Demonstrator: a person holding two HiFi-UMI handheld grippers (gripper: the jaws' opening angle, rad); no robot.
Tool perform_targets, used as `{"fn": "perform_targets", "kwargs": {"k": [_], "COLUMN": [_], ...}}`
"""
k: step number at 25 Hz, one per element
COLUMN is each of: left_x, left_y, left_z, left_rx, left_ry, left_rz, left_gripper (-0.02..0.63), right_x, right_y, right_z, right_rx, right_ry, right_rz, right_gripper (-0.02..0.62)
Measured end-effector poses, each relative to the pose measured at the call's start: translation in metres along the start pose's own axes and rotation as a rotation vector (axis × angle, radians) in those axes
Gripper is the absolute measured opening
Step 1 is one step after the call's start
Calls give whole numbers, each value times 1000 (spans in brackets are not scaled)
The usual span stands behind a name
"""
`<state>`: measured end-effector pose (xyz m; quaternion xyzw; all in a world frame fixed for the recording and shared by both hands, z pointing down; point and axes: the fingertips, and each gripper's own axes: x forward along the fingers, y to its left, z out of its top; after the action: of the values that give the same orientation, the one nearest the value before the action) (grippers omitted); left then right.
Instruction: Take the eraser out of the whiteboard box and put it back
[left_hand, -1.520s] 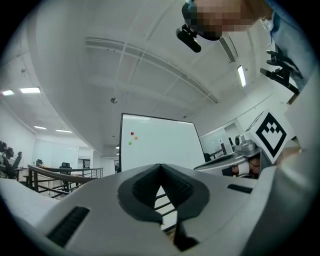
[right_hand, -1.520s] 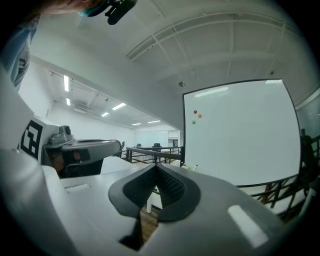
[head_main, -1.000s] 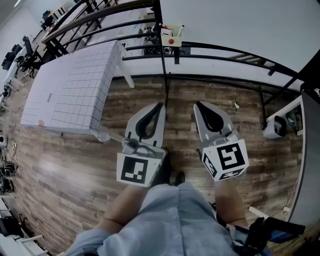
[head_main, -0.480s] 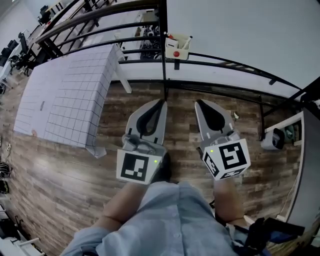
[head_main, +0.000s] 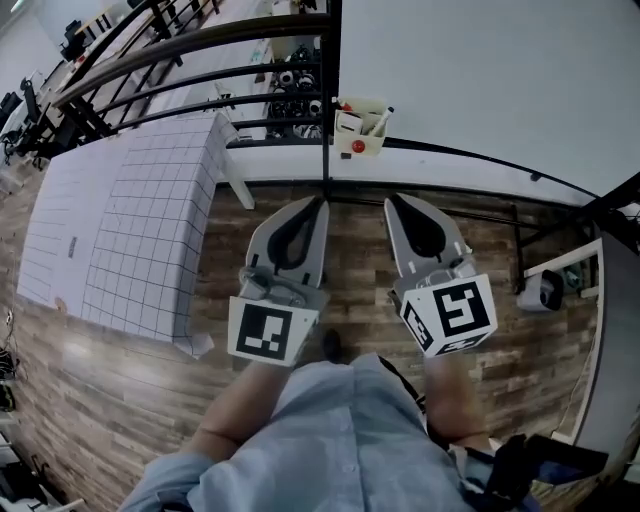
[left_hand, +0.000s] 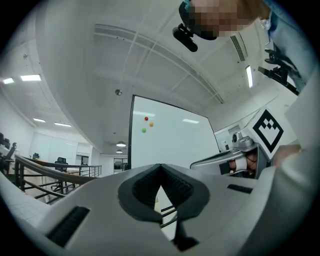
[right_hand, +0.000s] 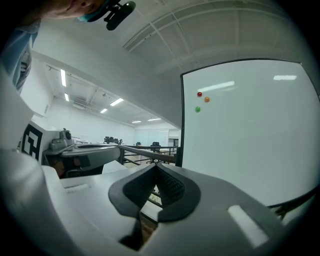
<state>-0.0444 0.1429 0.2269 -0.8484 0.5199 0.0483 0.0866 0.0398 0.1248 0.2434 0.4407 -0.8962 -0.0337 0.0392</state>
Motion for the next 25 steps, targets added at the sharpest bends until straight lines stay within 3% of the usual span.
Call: {"fn": "perform_targets", "kwargs": {"k": [15, 25], "left_x": [45, 112], "left_y": [33, 58], "left_z": [-29, -47], "left_rx": [-14, 14], "left_ry": [51, 89], "left_rz": [-8, 17], "left_gripper": [-2, -2], "right_x": [56, 113], "right_y": [-26, -74], "right_z": [-14, -31], "right_rx": [19, 52], "right_ry": [22, 29], "right_rz": [22, 56], "right_gripper": [2, 2]}}
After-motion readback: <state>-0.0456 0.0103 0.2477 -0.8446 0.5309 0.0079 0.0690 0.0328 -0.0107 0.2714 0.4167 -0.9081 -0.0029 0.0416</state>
